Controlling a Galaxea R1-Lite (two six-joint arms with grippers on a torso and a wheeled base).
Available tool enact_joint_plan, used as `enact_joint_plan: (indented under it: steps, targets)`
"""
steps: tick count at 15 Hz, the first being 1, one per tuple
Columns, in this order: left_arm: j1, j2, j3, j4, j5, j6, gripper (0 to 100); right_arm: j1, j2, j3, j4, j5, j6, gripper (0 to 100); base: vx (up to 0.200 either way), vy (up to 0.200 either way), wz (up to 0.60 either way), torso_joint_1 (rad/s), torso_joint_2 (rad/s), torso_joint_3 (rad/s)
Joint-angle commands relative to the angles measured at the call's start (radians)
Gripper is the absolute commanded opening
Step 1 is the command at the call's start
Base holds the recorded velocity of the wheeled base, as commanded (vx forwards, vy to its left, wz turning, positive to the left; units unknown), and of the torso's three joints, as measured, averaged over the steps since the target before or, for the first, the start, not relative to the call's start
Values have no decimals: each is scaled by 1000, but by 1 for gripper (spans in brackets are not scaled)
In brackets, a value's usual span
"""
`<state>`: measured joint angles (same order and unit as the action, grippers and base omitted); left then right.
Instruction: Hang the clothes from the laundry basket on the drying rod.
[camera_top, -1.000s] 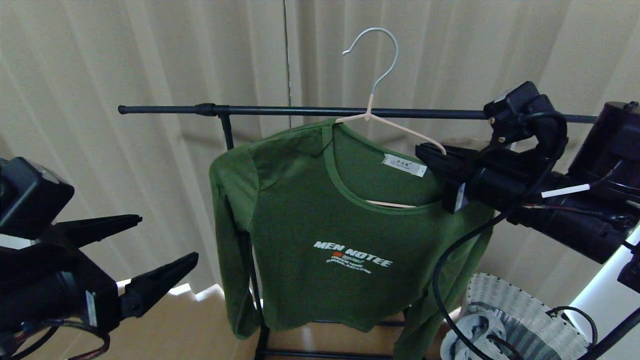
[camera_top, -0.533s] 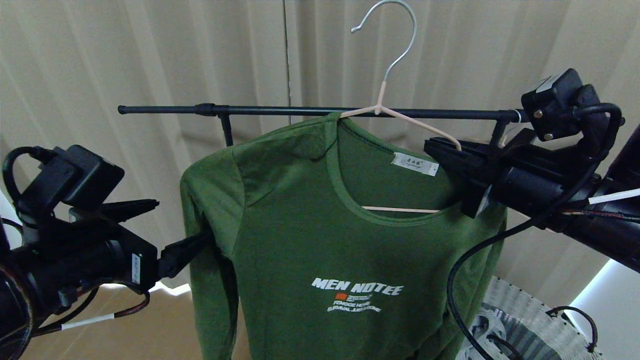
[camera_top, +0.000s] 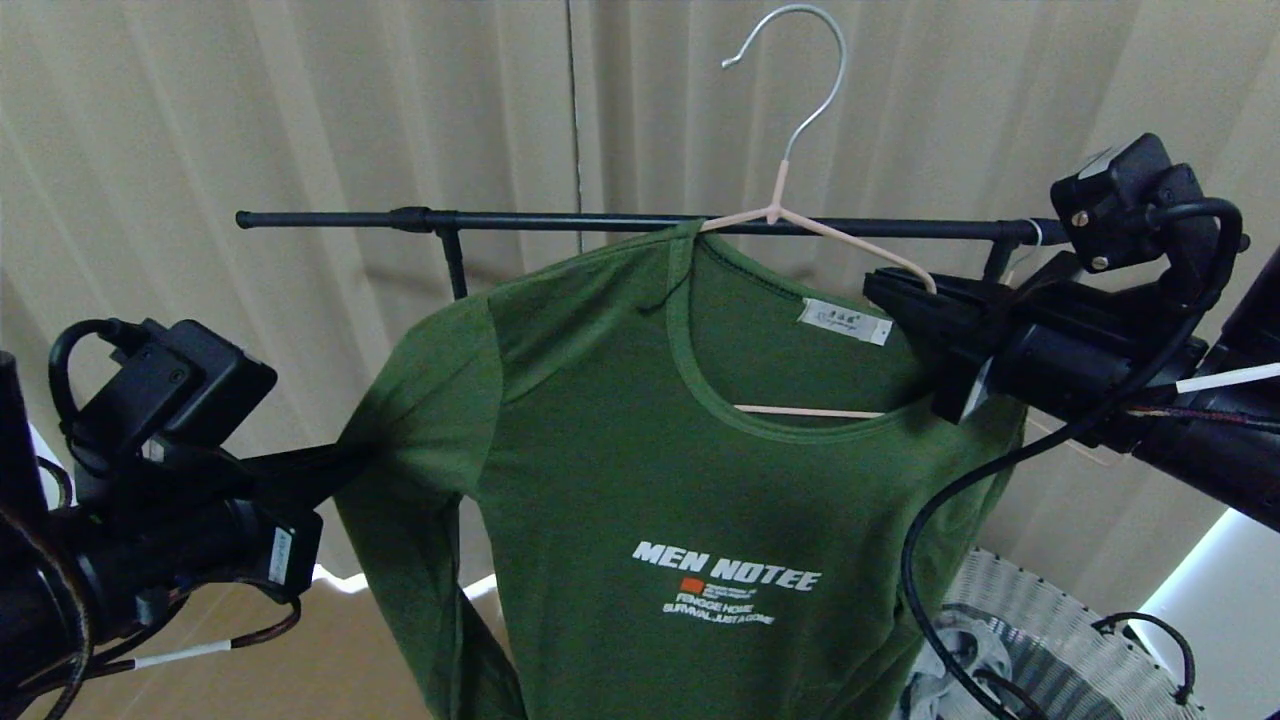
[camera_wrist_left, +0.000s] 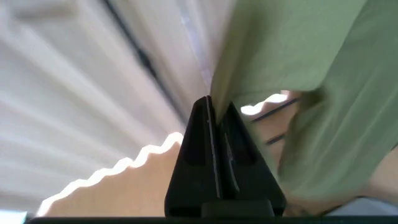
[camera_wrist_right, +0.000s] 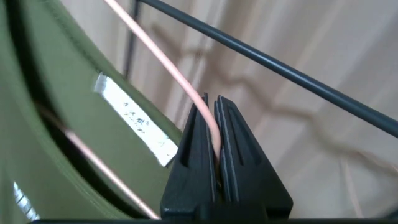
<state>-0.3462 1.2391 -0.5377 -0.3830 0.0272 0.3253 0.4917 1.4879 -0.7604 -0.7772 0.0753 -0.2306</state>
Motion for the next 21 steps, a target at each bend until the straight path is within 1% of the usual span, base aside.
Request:
enact_joint_plan:
  steps: [1,3,6,7,9,10,12,13,15,17,18,20,21]
  targets:
    - [64,2,10,-1,2,40,0,-41,0,1,0,0,1,0,0,0,0,0,0,0]
    - [90,-4,10,1,2,54,0,-67,0,1,0,0,-1,0,0,0,0,0,0,0]
    - [88,-38,12,3,0,51,0,-76,3,0,0,0,-1,0,0,0,0,0,0,0]
    - [84,-50,12,6,-1,49,100,-76,3,-2,1,0,-1,0,0,0,0,0,0,0]
    - [78,-64,12,4,-3,49,100,-76,3,-3,7,-6,-1,0,0,0,0,0,0,0]
    - [73,-86,15,3,-6,49,100,-79,-3,-3,33,-11,-1,0,0,0,0,0,0,0]
    - [36,-155,19,3,-18,43,100,-111,-28,-5,122,-19,-3,0,0,0,0,0,0,0]
    - [35,-190,22,4,-18,43,100,-120,-40,-7,162,-29,-3,0,0,0,0,0,0,0]
    - [36,-319,21,18,-13,44,100,-125,-70,-5,286,-117,-3,0,0,0,0,0,0,0]
    - [42,-386,8,72,-6,41,100,-125,-81,4,339,-167,-3,0,0,0,0,0,0,0]
    - [42,-452,7,151,-7,1,100,-124,-86,12,385,-229,-1,0,0,0,0,0,0,0]
    - [42,-503,28,204,-10,-61,100,-125,-86,27,389,-284,1,0,0,0,0,0,0,0]
    - [38,-555,88,204,-13,-95,100,-125,-86,46,383,-342,2,0,0,0,0,0,0,0]
